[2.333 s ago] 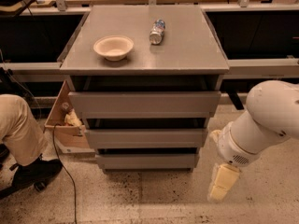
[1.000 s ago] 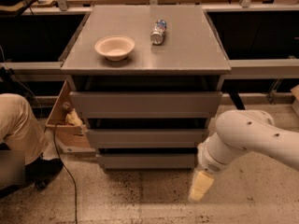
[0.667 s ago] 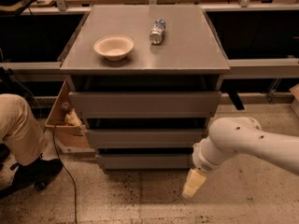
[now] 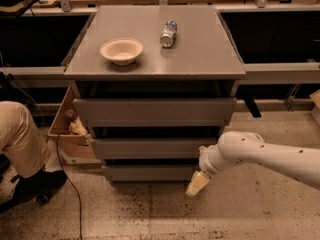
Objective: Open middle drawer
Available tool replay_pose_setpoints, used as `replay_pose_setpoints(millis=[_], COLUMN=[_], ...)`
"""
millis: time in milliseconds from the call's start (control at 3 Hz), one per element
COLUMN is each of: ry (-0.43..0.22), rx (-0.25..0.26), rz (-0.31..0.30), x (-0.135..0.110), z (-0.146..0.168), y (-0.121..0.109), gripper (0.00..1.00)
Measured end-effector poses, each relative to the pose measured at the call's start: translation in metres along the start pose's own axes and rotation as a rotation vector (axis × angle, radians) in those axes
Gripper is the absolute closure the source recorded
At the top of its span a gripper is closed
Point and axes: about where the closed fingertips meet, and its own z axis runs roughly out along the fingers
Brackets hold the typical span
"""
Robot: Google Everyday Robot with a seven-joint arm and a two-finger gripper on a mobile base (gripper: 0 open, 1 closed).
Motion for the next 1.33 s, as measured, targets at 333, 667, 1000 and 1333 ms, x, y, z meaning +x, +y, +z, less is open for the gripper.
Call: replay_pose_setpoints(millis=[333, 667, 1000, 1333], ry=[0.0, -0.023, -0.066, -0.114], rx=[0.0, 0.012, 0.048, 0.085], rz=[0.0, 0.012, 0.038, 0.046], x=[0.0, -0.004, -0.012, -0.022], z=[0.0, 0.015, 0.033, 0.044], y=[0.0, -0.014, -0.04, -0.061], gripper=[0.0, 0.0, 0.0, 0.0])
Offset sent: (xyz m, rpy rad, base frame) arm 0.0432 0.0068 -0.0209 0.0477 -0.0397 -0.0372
